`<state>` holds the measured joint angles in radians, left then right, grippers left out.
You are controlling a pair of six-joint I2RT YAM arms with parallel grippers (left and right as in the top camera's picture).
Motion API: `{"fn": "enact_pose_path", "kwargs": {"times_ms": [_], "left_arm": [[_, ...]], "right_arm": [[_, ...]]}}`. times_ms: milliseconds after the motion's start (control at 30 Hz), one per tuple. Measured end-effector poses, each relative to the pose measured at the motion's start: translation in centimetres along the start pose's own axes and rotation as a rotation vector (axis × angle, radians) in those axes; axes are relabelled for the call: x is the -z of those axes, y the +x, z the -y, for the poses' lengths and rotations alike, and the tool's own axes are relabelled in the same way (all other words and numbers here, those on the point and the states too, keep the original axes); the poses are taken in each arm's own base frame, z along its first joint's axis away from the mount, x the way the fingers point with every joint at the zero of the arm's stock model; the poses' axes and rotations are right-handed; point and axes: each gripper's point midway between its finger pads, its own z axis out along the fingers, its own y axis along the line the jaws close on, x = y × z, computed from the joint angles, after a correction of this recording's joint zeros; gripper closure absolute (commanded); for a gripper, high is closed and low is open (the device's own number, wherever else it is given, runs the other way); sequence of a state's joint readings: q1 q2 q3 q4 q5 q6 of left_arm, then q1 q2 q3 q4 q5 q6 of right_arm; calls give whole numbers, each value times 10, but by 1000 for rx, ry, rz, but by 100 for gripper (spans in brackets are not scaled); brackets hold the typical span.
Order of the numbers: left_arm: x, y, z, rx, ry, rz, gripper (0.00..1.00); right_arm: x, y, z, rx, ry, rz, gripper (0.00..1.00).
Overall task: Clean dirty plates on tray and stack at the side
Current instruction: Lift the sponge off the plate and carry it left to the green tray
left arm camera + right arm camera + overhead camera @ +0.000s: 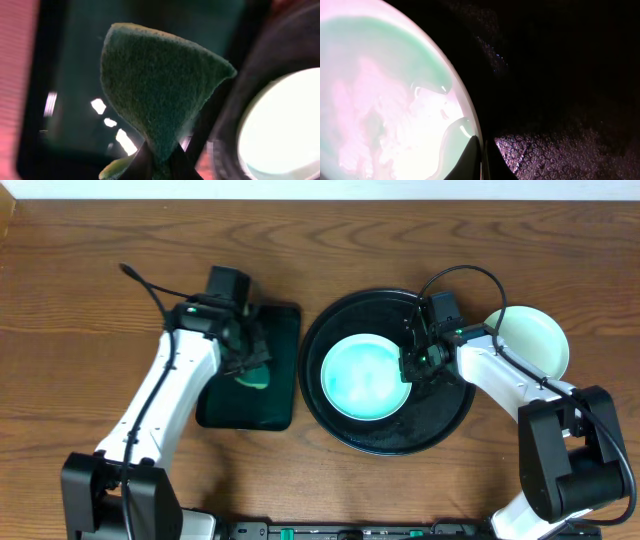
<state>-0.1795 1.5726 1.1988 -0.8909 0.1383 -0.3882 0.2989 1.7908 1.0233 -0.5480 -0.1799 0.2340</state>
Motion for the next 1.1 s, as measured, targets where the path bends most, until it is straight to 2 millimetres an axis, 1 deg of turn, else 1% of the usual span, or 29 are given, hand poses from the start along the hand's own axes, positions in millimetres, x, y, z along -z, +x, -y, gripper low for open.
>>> {"fn": "enact_pose_path", "kwargs": {"times_ms": [100, 233, 300, 400, 567, 667, 767, 800, 867, 900, 933, 1000, 1100], "left_arm": [[1, -1, -10, -41, -29, -3, 92], [-1, -4, -15, -85, -53, 12, 92], [-5, -5, -17, -99, -62, 19, 92], [-18, -3, -21, -109, -72, 17, 92], [-47, 8, -31, -111, -89, -8, 92], [-57, 12, -34, -112, -96, -16, 91], [-62, 13, -35, -115, -94, -10, 91], [-64, 12, -35, -115, -92, -4, 88], [-66, 10, -34, -119, -88, 8, 87], [-67, 11, -35, -120, -89, 10, 83], [-68, 12, -36, -120, -91, 7, 73], [-69, 14, -37, -132, -96, 1, 63], [-69, 15, -38, -129, -98, 0, 60]], "right_arm": [[0, 0, 0, 0, 0, 0, 99], [0, 0, 0, 0, 0, 0, 99], [0, 0, 0, 0, 0, 0, 98], [0, 0, 0, 0, 0, 0, 98], [0, 0, 0, 0, 0, 0, 98], [0, 0, 0, 0, 0, 0, 98], [0, 0, 0, 0, 0, 0, 98], [0, 0, 0, 0, 0, 0, 98], [0, 0, 0, 0, 0, 0, 98], [0, 0, 0, 0, 0, 0, 98], [0, 0, 0, 0, 0, 0, 98], [0, 0, 0, 0, 0, 0, 96], [0, 0, -1, 0, -3, -1, 91]]}}
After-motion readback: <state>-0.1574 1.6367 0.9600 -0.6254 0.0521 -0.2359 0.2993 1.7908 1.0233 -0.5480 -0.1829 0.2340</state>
